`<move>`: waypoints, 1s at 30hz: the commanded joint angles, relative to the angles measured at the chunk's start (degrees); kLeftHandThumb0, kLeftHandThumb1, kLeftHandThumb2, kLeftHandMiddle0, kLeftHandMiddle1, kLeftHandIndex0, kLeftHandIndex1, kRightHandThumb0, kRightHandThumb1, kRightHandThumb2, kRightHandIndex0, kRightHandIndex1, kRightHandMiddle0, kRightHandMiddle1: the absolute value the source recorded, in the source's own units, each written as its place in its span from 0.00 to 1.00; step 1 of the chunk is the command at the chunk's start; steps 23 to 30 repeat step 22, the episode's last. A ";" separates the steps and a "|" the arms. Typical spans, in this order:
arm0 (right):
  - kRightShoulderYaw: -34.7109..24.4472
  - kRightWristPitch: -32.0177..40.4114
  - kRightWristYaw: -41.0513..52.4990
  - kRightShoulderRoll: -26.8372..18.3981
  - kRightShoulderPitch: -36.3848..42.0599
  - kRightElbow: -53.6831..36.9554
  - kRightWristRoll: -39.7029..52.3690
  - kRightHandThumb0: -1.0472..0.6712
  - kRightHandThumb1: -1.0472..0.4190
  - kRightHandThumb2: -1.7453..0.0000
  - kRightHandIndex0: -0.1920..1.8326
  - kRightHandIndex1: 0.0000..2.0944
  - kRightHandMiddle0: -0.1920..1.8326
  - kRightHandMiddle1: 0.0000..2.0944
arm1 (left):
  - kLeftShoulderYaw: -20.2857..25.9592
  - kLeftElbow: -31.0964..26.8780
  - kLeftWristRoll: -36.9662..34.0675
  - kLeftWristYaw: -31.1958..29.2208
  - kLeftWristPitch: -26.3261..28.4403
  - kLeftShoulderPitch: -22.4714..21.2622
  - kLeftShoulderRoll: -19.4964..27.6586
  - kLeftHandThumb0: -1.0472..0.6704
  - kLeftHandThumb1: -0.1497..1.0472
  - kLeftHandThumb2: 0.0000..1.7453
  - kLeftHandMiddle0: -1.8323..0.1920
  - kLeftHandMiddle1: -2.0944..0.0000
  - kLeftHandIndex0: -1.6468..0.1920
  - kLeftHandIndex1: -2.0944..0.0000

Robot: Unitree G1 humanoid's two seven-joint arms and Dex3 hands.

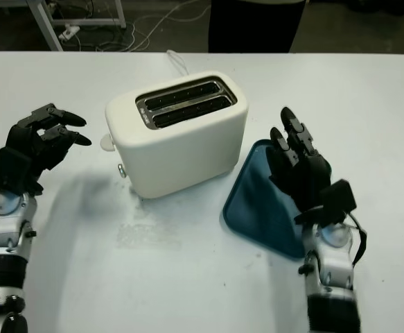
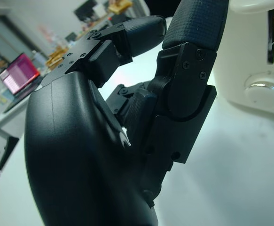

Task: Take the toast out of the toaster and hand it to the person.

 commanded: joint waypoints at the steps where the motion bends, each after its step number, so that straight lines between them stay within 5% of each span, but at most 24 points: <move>1: 1.01 1.07 -3.32 1.79 2.12 -1.67 -2.26 0.23 0.09 0.72 0.14 0.02 0.13 0.02 | 0.04 2.39 0.02 1.73 -3.97 1.18 -2.39 0.00 0.89 0.05 0.48 0.52 0.50 0.52; 6: 3.03 2.82 -8.90 3.88 4.66 -5.38 -6.13 0.26 0.09 0.71 0.20 0.04 0.19 0.03 | -0.28 7.54 1.63 5.57 -10.65 2.24 -6.20 0.00 0.89 0.07 0.59 0.42 0.61 0.40; 13: 4.92 4.00 -11.74 4.65 6.83 -9.47 -8.81 0.30 0.09 0.68 0.23 0.04 0.22 0.03 | -1.09 8.70 3.76 10.99 -13.28 3.13 -9.05 0.00 0.89 0.10 0.75 0.23 0.76 0.24; 30: 5.70 4.49 -12.33 3.76 5.84 -8.81 -11.91 0.31 0.09 0.66 0.24 0.02 0.24 0.02 | -1.76 9.39 3.43 10.01 -14.44 3.36 -8.28 0.00 0.89 0.09 0.83 0.19 0.80 0.23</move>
